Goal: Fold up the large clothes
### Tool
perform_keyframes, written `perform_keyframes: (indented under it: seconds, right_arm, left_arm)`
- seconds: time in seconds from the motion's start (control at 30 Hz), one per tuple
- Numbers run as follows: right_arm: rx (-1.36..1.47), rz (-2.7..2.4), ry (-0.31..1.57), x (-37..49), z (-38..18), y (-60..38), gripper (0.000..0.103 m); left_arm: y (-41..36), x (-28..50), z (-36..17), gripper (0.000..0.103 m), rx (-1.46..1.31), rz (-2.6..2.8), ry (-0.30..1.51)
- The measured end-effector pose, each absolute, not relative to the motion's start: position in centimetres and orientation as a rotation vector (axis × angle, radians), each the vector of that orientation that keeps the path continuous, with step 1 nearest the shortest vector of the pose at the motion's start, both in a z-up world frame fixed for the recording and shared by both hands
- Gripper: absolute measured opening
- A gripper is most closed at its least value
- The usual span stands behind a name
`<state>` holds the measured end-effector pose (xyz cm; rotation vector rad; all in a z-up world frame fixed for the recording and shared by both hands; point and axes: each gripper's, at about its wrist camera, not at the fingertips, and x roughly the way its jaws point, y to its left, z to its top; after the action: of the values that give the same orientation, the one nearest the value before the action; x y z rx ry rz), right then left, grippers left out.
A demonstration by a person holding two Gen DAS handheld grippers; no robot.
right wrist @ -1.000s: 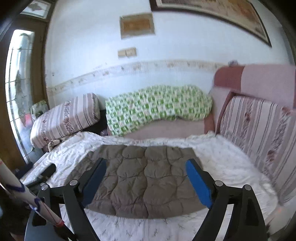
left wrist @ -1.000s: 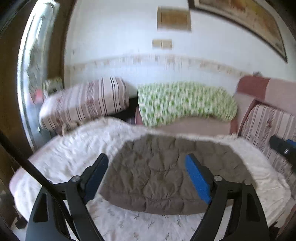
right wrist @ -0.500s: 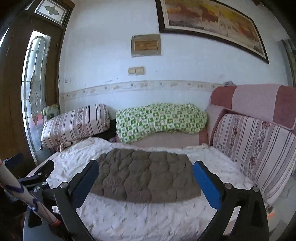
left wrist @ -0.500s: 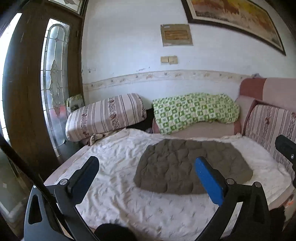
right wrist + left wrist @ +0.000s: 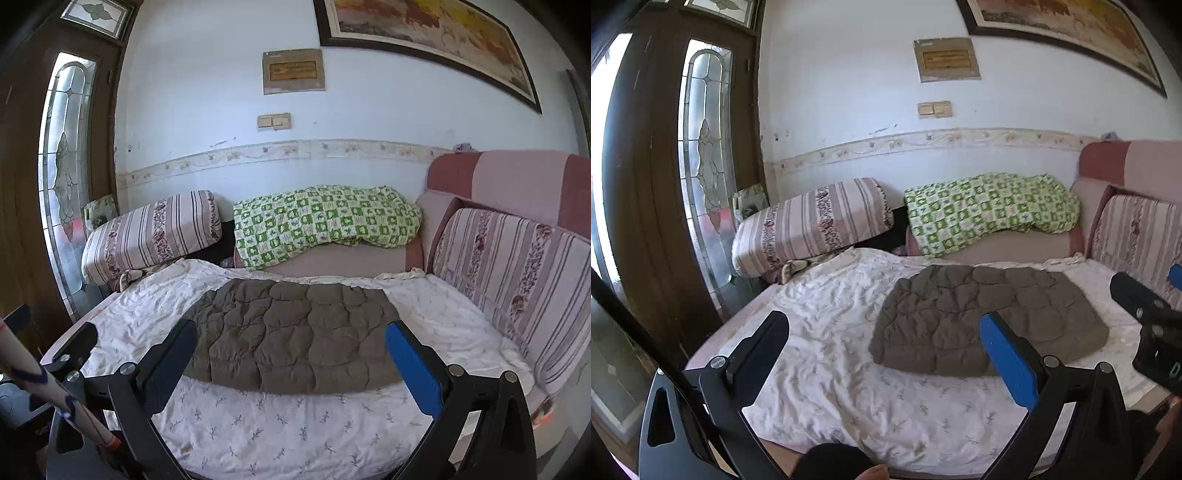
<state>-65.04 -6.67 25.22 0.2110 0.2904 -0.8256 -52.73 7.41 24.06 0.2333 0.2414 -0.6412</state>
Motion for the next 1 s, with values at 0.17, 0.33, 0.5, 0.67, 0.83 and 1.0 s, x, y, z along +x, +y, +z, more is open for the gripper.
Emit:
perform_keyframes:
  seconds: [0.17,0.33,0.5,0.67,0.83,1.0]
  right_arm:
    - [0.189,-0.823,0.299,-63.7,24.0,-7.1,0.103]
    - [0.180,-0.836,0.312,-63.2,23.1,-7.6,0.103]
    - [0.204,-0.843,0.330,-62.8,22.5,-8.4,0.103]
    - [0.205,-0.842,0.345,-62.4,22.2,-8.4,0.103]
    - [0.190,-0.848,0.353,-62.1,22.1,-8.3,0.103]
    - [0.184,-0.848,0.358,-61.9,21.9,-8.3,0.103]
  left_arm:
    - [6.7,-51.2,22.8,0.103,0.211,-0.605,0.274]
    - [5.2,-50.5,21.4,0.103,0.251,-0.651,0.321]
    - [4.8,-49.7,20.7,0.103,0.263,-0.658,0.353]
    - [5.0,-49.2,20.3,0.103,0.260,-0.662,0.369]
    - [5.1,-48.6,20.0,0.103,0.259,-0.662,0.391]
    - [5.0,-47.7,19.7,0.103,0.246,-0.655,0.423]
